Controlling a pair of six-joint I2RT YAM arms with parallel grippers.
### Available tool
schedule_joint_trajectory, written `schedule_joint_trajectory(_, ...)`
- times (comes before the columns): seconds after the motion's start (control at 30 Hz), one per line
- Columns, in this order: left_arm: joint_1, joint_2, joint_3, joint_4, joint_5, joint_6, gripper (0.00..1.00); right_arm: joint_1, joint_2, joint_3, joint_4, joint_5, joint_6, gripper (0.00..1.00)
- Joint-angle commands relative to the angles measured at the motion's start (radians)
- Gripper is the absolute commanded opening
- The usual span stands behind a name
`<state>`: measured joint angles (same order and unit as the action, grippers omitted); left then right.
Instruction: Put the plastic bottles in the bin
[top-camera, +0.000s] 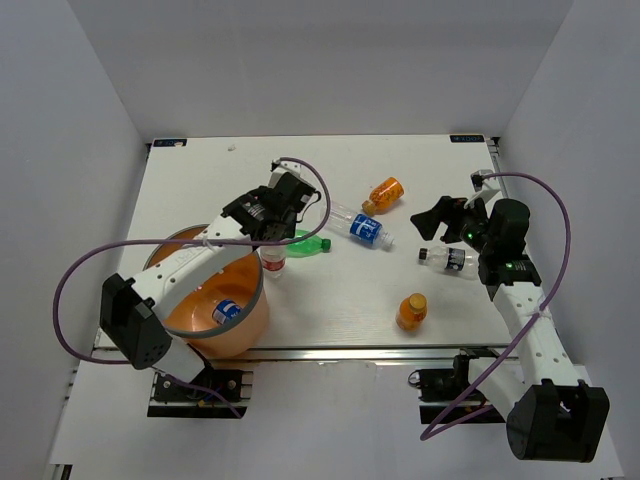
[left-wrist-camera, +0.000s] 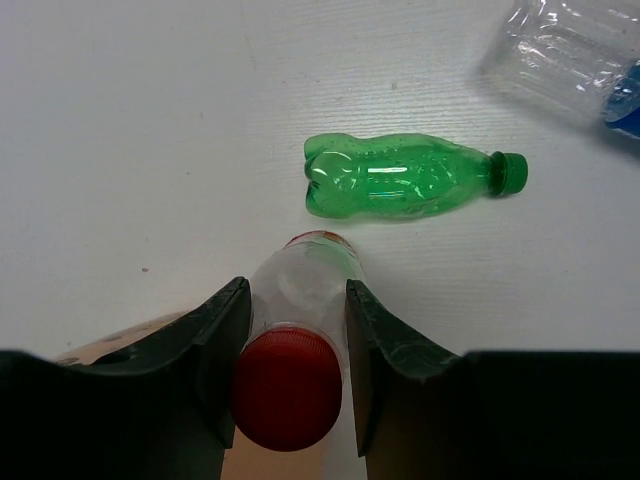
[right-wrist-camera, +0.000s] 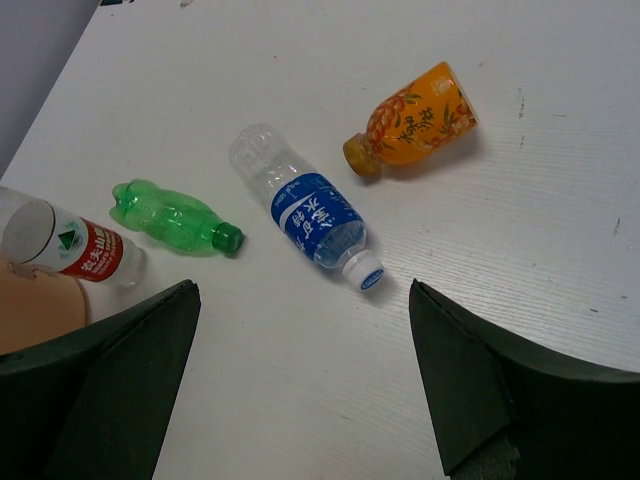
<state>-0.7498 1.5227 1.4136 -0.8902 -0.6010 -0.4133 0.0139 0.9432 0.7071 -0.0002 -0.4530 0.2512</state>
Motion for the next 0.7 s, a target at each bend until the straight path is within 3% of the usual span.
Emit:
schedule_joint_trajectory(0.0,-0.010,-0.088,0.015,0.013,0.004,-0.007,0.22,-0.002,0.002,0.038,0.020,-0.018,-0.001,0.89)
schedule_joint_trajectory(0.43,-0.008,-0.332,0.139,0.198,0.110,0.061,0.12,-0.003,-0.003,0.037,0.026,-0.052,-0.001,0.89)
schedule_joint_trajectory(0.57,-0.008,-0.435,0.140,0.176,0.031,-0.033,0.05,-0.003,-0.004,0.038,0.026,-0.055,-0.001,0.89)
schedule_joint_trajectory(0.67,-0.008,-0.524,0.137,0.070,-0.046,-0.199,0.05,-0.003,-0.004,0.037,0.029,-0.058,-0.001,0.89)
